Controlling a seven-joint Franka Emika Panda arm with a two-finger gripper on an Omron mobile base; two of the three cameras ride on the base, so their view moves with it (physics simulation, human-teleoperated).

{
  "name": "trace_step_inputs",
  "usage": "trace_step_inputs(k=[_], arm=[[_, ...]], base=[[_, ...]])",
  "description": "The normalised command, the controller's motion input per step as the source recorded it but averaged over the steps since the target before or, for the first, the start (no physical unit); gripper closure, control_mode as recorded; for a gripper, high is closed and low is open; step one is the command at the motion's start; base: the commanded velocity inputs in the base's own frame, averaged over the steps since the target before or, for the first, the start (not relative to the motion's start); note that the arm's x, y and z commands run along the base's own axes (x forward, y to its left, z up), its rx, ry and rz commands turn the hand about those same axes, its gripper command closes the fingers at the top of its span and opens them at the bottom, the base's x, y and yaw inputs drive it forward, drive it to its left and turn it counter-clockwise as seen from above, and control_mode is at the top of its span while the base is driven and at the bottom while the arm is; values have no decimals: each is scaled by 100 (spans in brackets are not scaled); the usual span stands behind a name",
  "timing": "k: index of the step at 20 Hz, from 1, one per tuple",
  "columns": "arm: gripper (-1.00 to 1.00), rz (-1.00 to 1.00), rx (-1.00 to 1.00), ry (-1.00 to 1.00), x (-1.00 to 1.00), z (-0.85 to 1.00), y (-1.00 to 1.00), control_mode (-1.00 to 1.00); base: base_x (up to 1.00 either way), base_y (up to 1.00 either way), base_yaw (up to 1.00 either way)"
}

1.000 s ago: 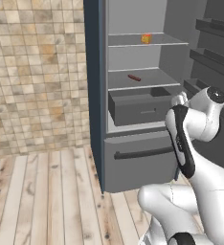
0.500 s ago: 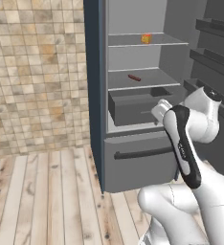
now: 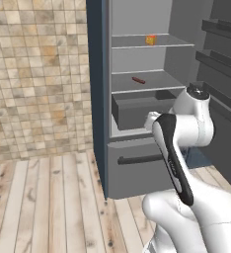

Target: Retrieve the sausage and cheese from the fridge and place them on the cutting board on the counter.

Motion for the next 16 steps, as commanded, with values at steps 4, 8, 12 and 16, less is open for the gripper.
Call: trace_step_inputs(k=[4, 8, 12, 16], arm=[[-100, 13, -12, 0, -43, -20, -37, -100], [-100, 2, -7, 0, -21, -11, -8, -100], [-100, 0, 0, -3, 0, 4, 0, -100], [-100, 0, 0, 0, 0, 0, 0, -100]], base=[[0, 0, 0], [0, 0, 0], [0, 0, 0], [0, 0, 0]])
